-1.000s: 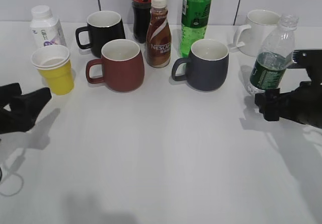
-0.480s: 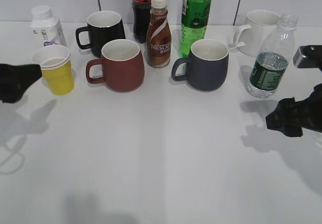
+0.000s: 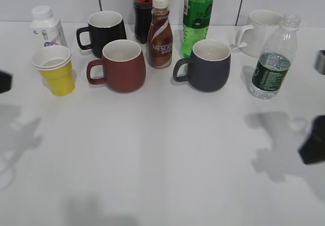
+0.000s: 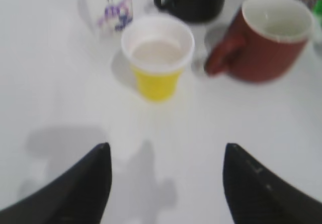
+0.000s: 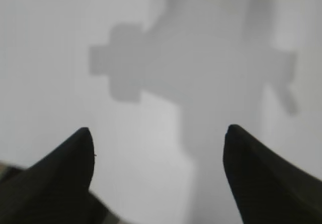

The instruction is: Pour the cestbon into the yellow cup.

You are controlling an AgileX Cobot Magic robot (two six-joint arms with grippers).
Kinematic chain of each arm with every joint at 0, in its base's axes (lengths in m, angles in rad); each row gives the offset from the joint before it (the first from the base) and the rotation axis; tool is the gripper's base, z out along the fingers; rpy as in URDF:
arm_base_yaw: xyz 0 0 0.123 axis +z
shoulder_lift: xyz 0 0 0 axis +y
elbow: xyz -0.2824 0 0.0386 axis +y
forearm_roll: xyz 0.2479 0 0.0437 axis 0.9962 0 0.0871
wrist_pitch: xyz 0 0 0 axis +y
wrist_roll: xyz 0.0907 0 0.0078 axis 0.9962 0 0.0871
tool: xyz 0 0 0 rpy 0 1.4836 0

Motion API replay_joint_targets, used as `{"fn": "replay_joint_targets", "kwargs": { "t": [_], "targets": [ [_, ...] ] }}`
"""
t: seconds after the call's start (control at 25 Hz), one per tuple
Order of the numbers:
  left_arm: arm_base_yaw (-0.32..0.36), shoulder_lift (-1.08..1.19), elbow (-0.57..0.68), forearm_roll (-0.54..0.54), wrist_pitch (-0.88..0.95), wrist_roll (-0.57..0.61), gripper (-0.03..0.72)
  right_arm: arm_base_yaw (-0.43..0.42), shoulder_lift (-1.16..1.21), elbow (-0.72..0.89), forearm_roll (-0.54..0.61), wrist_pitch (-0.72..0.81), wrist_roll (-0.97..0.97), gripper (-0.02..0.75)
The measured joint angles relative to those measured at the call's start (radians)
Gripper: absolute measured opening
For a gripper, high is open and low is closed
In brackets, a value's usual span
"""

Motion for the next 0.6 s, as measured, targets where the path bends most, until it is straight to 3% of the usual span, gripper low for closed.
{"fn": "replay_joint_targets", "kwargs": {
  "t": [0.16,0.32,0.44,0.6],
  "targets": [
    [-0.143,-0.116,-0.068,-0.051,0.349,0.013,0.512,0.0,-0.179,0.0,-0.053,0.126,0.0,0.595],
    [-0.237,-0.273,-0.083,-0.179,0.603,0.185,0.512,0.0,-0.416,0.0,-0.079,0.186,0.0,0.595],
    [-0.256,-0.371,-0.083,-0.263,0.699,0.29,0.512,0.0,-0.591,-0.001,-0.09,0.233,0.0,0.595],
    [-0.257,-0.509,-0.083,-0.289,0.718,0.419,0.51,0.0,-0.815,0.004,-0.094,0.296,0.0,0.595]
  ]
}}
